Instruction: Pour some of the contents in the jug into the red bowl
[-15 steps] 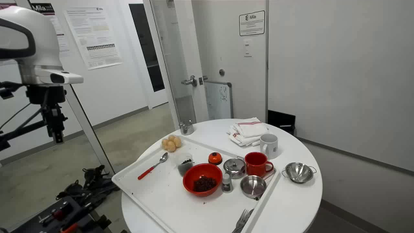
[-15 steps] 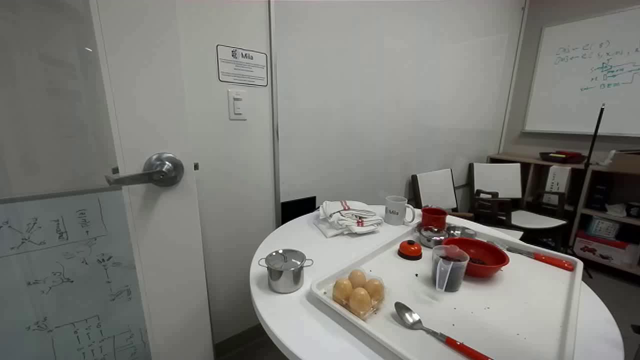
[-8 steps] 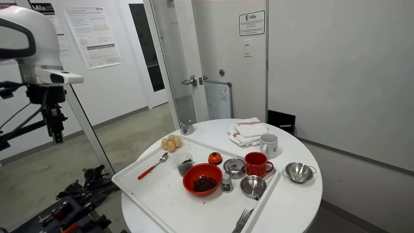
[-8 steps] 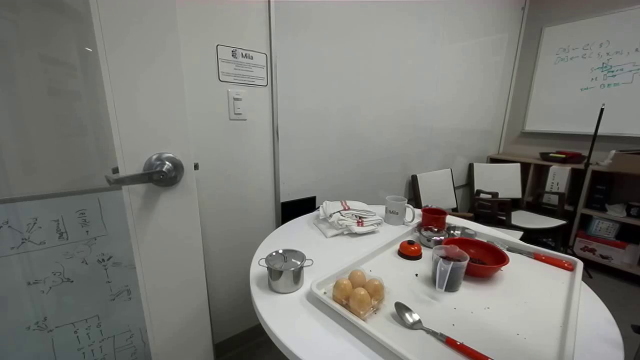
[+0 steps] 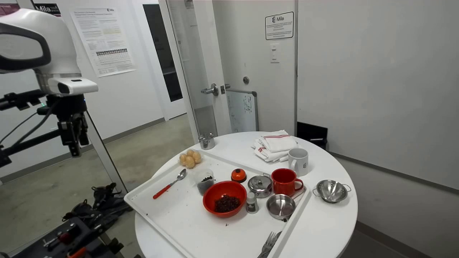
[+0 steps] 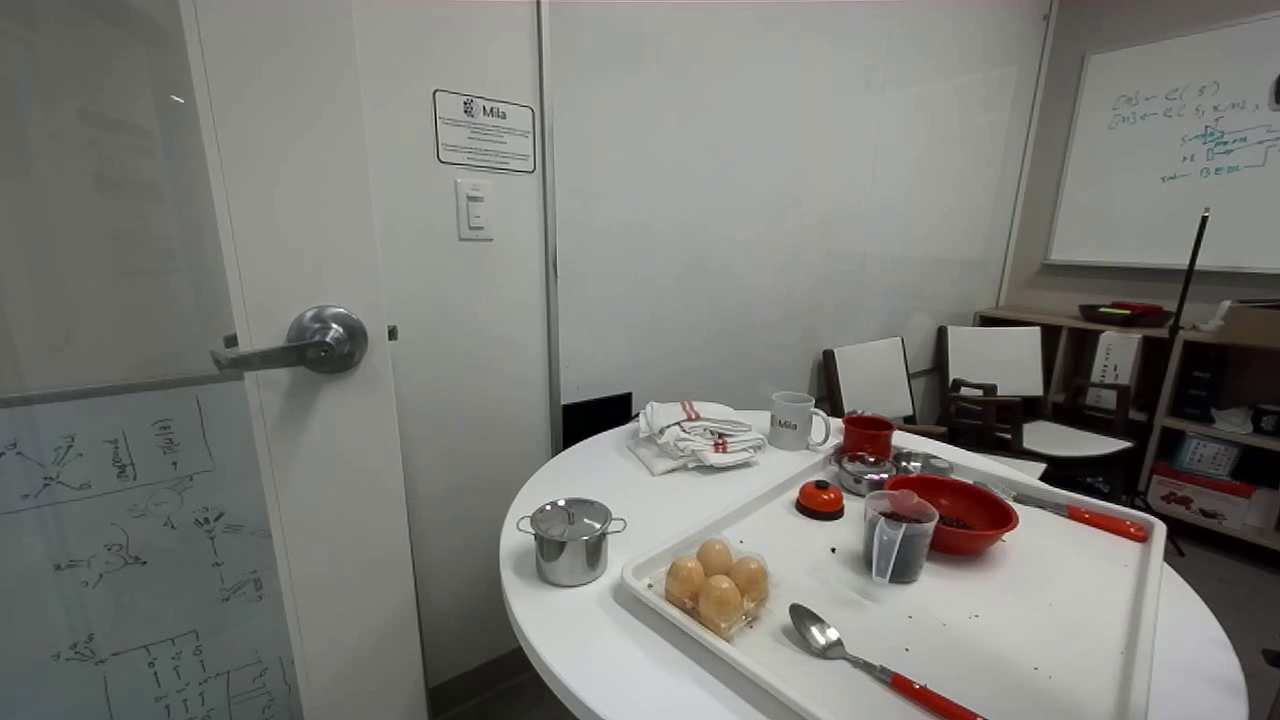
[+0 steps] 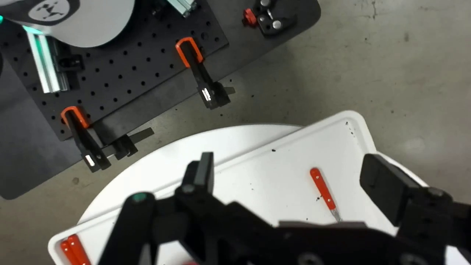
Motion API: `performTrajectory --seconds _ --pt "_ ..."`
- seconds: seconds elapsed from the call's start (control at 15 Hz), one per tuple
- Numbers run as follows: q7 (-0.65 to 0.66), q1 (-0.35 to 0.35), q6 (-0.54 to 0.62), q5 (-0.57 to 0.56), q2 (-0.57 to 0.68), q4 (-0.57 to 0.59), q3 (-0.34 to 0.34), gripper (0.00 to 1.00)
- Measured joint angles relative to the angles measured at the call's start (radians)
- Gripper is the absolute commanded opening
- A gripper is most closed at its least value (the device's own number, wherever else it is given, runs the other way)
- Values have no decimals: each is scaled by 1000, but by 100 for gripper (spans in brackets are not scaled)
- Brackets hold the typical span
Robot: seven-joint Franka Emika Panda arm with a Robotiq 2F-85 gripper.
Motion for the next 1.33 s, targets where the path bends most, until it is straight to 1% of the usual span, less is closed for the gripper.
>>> performTrajectory --seconds 0.4,0.87,1.13,1.33 --pt "254 -34 196 14 75 -1 2 100" --pt "528 -51 349 18 92 -4 -12 100" --pt "548 -47 352 13 95 -4 -17 100" --pt "532 -51 346 8 166 25 -48 100"
